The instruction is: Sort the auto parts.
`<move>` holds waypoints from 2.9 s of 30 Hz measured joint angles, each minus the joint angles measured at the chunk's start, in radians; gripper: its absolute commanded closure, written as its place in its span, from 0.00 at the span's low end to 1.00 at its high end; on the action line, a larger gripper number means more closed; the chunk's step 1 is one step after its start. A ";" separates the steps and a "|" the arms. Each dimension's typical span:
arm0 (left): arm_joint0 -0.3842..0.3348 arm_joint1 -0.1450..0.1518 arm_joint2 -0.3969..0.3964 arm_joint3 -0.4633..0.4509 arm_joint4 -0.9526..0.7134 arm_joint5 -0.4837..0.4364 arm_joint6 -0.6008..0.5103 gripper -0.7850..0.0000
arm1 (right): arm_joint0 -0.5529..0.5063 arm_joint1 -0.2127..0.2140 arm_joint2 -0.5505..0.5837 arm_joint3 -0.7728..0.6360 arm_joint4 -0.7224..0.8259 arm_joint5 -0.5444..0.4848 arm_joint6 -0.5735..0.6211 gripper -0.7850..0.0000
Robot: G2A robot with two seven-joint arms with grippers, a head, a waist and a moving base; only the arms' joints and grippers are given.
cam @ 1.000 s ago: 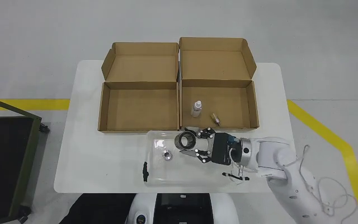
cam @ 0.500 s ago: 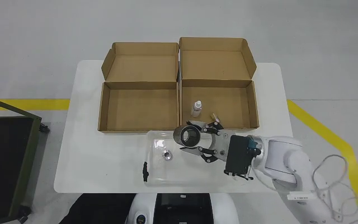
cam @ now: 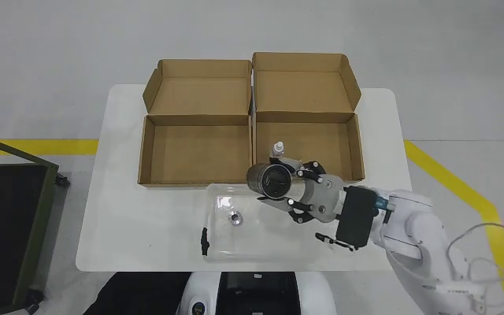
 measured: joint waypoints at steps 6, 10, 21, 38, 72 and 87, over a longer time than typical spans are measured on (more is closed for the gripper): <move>0.000 0.000 0.000 0.000 0.000 0.000 0.000 0.00 | 0.001 -0.002 0.008 0.002 -0.001 0.006 -0.029 1.00; 0.000 0.000 0.000 0.000 0.000 0.000 0.000 0.00 | 0.004 -0.003 0.010 0.003 0.005 0.000 -0.030 1.00; 0.000 0.000 0.000 0.000 0.000 0.000 0.000 0.00 | 0.020 -0.006 -0.009 0.025 0.029 -0.003 0.018 1.00; 0.000 0.000 0.000 0.000 0.000 0.000 0.000 0.00 | 0.200 -0.056 -0.238 0.321 0.055 0.106 0.161 1.00; 0.000 0.000 0.000 0.000 0.000 0.000 0.000 0.00 | 0.551 -0.241 -0.594 0.771 0.053 0.358 0.410 1.00; 0.000 0.000 0.000 0.000 0.000 0.000 0.000 0.00 | 0.599 -0.295 -0.630 0.896 0.064 0.341 0.451 0.74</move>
